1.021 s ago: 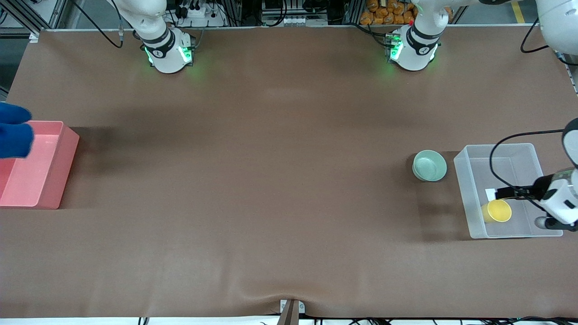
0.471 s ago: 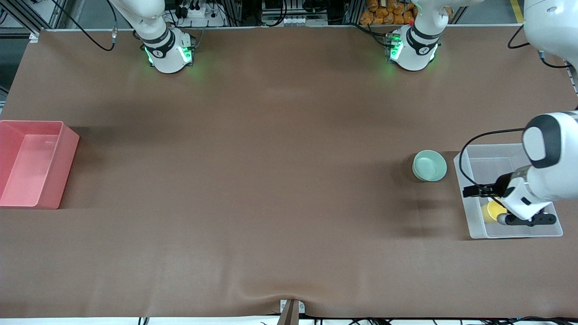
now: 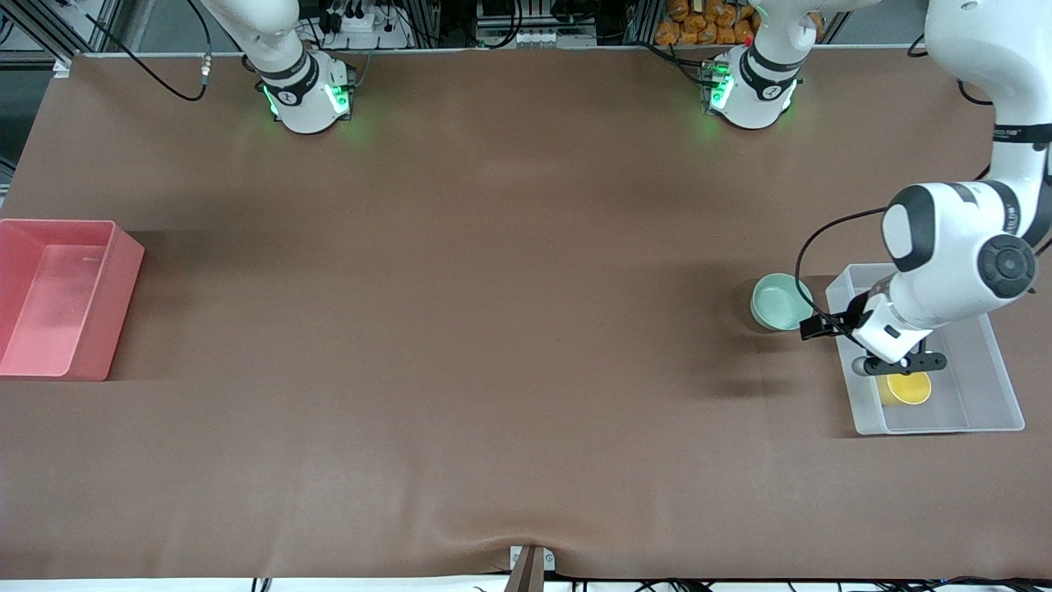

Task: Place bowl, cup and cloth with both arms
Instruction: 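Release the cup and move the left gripper to the green bowl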

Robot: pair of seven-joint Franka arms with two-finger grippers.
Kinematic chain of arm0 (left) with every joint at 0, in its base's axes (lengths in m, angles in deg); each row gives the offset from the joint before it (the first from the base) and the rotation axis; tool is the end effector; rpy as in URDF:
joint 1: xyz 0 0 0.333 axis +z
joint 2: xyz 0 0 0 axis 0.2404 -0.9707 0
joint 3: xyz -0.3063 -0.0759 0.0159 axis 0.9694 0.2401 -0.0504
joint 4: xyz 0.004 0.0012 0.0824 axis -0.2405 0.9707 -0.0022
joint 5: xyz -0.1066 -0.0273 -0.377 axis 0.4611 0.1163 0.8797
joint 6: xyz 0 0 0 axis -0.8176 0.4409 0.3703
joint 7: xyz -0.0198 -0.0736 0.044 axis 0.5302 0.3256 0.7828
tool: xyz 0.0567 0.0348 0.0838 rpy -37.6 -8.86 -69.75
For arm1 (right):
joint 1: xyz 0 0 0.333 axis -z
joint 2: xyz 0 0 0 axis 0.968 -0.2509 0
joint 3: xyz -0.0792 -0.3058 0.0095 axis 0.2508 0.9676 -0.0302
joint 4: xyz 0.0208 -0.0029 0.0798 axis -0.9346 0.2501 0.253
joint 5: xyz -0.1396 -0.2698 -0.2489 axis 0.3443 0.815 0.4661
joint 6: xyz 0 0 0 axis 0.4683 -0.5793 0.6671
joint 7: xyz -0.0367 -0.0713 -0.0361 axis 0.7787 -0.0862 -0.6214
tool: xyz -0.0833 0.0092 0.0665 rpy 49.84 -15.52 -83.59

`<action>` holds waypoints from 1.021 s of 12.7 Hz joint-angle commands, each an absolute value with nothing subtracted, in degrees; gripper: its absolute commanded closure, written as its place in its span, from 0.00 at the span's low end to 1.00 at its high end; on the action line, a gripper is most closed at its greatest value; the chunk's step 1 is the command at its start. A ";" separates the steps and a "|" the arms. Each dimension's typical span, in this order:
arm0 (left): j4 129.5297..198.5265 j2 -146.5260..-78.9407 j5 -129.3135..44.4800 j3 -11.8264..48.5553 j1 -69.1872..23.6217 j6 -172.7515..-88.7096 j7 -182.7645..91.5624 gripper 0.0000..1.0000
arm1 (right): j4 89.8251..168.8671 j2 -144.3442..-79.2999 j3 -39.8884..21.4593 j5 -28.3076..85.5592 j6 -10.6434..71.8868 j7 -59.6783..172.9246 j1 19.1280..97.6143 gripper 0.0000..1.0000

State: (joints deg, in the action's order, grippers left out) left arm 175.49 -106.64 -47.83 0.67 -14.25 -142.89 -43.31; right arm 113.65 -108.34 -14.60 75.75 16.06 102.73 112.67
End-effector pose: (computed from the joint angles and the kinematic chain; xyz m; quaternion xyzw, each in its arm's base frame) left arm 0.6140 -0.0109 0.3073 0.9984 0.0488 -0.0139 0.0250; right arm 0.5178 -0.4135 0.4855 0.9863 0.1386 -0.0752 0.0482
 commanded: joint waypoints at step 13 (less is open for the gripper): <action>188.15 -109.26 -54.92 5.58 -16.72 -155.60 -65.43 0.62 | 118.38 -119.74 -15.54 71.89 25.22 95.80 113.70 1.00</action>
